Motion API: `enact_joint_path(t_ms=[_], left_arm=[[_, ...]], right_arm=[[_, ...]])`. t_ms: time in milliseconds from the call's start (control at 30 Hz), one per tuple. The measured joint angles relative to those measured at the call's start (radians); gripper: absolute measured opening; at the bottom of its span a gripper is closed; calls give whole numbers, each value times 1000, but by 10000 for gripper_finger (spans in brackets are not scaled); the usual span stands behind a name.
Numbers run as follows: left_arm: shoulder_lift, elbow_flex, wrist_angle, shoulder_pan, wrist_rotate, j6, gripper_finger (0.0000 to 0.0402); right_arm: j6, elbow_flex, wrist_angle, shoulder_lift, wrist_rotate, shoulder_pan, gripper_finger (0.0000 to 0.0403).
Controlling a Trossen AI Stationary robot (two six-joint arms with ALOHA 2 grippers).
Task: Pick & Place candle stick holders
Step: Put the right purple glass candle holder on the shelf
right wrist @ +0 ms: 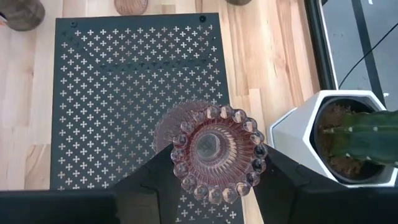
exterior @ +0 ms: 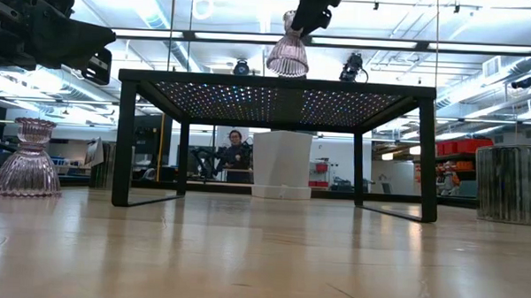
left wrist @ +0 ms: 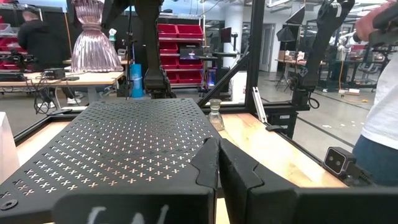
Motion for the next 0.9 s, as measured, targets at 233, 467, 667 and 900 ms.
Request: enact_joint_path(t_ms=[233,467,667,900], left_arm=[[0,0,0,0,0,0,18],[0,0,0,0,0,0,18],[0,0,0,0,0,0,18],[0,0,0,0,0,0,18]], right_arm=[[-12,-47,36,0,2,0,167],[-14,-126,104,0,-3,0,167],[-13,-195,140,0,-6,0,167],[-11,-244,161,0,-5,0,167]])
